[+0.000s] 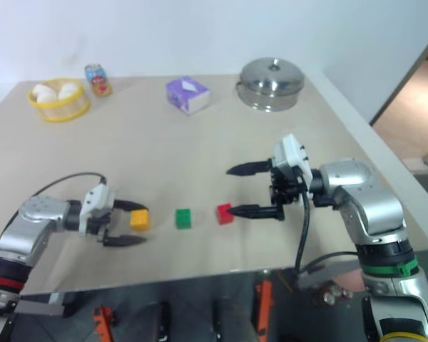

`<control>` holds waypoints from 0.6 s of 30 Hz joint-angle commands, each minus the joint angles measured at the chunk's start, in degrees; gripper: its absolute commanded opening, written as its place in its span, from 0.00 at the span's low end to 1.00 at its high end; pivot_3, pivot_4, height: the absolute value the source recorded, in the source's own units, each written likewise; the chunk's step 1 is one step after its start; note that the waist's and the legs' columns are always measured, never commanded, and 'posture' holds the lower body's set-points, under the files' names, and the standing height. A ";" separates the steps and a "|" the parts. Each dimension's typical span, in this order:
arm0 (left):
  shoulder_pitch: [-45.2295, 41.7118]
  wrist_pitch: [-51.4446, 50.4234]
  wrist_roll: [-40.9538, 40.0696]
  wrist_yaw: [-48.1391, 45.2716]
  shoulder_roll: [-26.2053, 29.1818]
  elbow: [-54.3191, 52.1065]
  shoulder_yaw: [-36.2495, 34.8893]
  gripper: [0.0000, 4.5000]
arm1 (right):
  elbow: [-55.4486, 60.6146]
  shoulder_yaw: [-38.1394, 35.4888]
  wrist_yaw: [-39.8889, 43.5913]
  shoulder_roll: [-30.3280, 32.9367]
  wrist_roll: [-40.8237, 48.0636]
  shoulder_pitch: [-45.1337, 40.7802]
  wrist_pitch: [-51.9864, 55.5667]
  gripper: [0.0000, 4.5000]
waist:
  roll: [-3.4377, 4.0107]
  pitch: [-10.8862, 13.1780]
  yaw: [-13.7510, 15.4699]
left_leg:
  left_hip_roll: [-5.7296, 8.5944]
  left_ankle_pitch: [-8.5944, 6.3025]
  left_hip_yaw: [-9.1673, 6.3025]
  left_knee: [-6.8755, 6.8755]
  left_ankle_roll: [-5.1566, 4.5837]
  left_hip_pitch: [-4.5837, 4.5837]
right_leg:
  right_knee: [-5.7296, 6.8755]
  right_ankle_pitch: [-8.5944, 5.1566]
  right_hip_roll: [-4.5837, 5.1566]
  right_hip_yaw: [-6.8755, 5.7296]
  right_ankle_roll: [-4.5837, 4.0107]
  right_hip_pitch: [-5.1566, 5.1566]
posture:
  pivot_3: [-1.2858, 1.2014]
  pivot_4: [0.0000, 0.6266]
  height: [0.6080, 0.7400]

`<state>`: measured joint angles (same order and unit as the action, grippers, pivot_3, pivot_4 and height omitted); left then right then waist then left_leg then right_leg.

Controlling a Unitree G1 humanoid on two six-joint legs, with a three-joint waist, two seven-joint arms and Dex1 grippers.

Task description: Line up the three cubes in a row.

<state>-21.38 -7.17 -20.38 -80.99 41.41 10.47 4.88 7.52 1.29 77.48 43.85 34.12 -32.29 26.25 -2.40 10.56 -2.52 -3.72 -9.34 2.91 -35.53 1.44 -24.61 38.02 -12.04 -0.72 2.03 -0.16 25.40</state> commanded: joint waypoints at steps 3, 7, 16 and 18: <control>-2.29 -19.00 -15.66 6.36 3.20 -15.74 -10.48 0.99 | 3.46 -7.70 -2.52 0.54 8.78 -0.90 5.14 1.00 | -0.02 0.03 -0.01 | 0.00 0.00 -0.01 -0.01 0.00 -0.03 | 0.00 0.05 0.01 0.00 0.10 0.01 | 0.52 0.24 1.00; -5.88 -27.61 -22.17 18.23 2.48 -19.62 -18.81 0.99 | 2.34 -11.03 -7.78 -0.09 8.51 -0.81 5.19 1.00 | -0.02 0.04 -0.01 | 0.00 0.00 -0.09 -0.06 0.00 0.04 | 0.01 0.08 -0.01 -0.06 0.19 -0.09 | 0.52 0.24 1.00; 2.65 -22.76 -16.13 37.11 -2.76 -21.80 -27.80 0.99 | -2.17 -12.03 -22.28 -6.10 -0.62 4.20 -1.71 1.00 | -0.04 0.03 -0.07 | 0.01 0.00 0.04 -0.03 0.00 0.13 | 0.04 0.13 -0.03 0.13 0.26 -0.10 | 0.52 0.24 1.00; 5.10 -22.45 -16.19 38.57 -3.25 -22.76 -28.69 0.99 | -3.26 -11.72 -24.20 -7.45 -2.05 5.28 -2.70 1.00 | -0.04 0.02 -0.07 | 0.02 0.00 0.04 -0.03 0.00 0.11 | 0.04 0.13 -0.02 0.15 0.27 -0.09 | 0.52 0.24 1.00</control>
<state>-16.26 -31.21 -36.46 -43.42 38.15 -9.30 -21.43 4.04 -9.33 54.58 36.46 32.74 -26.79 25.19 -2.44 10.58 -2.59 -3.70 -9.35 2.97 -35.56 1.45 -24.50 38.06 -11.91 -0.73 2.22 0.11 25.31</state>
